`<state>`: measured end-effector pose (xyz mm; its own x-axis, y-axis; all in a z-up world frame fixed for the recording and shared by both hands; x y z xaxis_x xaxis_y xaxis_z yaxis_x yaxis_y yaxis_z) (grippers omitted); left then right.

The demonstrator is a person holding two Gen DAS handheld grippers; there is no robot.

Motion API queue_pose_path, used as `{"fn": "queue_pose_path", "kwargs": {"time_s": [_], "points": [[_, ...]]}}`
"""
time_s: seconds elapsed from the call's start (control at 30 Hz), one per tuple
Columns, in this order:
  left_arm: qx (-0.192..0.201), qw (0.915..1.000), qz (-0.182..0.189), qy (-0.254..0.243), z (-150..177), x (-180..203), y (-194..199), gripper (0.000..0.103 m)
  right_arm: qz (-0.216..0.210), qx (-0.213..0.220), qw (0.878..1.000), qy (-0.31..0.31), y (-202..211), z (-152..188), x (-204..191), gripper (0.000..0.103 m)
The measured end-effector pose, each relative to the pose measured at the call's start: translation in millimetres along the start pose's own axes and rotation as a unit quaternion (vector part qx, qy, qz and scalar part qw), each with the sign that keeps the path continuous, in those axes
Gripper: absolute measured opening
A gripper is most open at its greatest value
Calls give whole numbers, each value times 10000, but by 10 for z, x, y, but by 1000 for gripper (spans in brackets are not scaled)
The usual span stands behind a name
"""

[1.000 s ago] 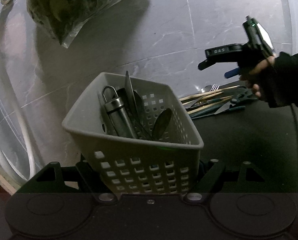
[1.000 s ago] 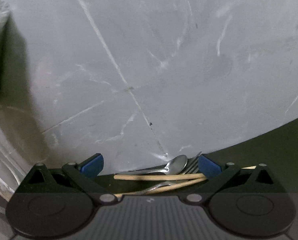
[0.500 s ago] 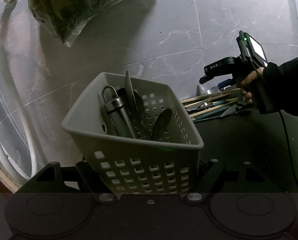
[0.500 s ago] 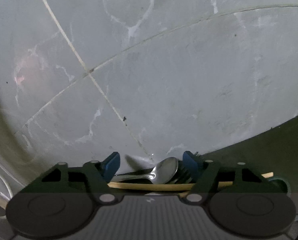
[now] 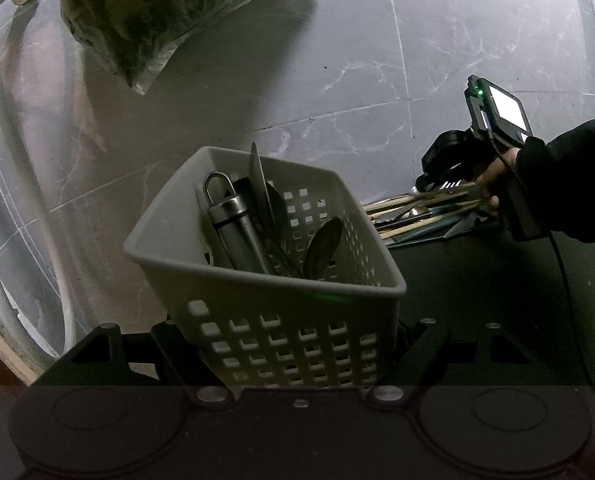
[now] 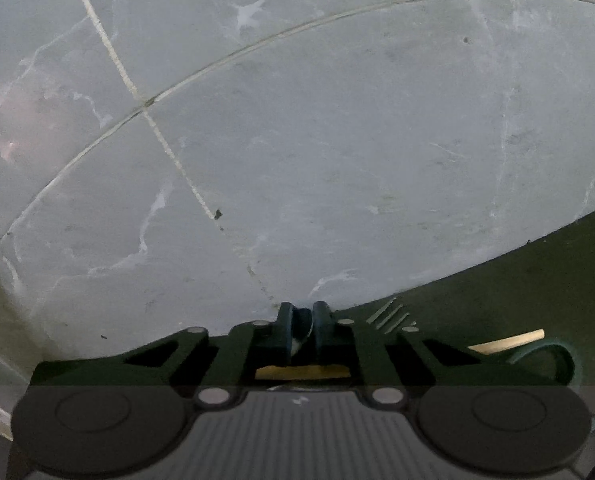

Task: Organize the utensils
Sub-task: 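Grasp a silver spoon from the pile with the right gripper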

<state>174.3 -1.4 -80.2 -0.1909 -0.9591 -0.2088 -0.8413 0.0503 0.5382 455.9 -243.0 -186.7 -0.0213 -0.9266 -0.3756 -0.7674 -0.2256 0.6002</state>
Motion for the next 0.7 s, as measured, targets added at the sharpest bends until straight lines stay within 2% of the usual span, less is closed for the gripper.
{"fn": "queue_pose_path", "kwargs": {"time_s": [0.27,0.7], "points": [[17,10000,9,38,-5,-6,-10,81,-131,221,9996,-133,121,-34,-6,4],[20,10000,-12,51,8,-4,-13,81,-235,364,9988,-238,401,0,158,3]]}}
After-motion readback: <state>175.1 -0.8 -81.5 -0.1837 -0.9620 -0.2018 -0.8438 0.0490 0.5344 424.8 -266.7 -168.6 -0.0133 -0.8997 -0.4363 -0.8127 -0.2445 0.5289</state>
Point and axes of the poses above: each gripper's, at about its wrist camera, not at the fingertips, and y roughly against the way its jaws point, x to its right, z to its underside, the point moved 3 cm from there along -y, roughly the way its jaws point
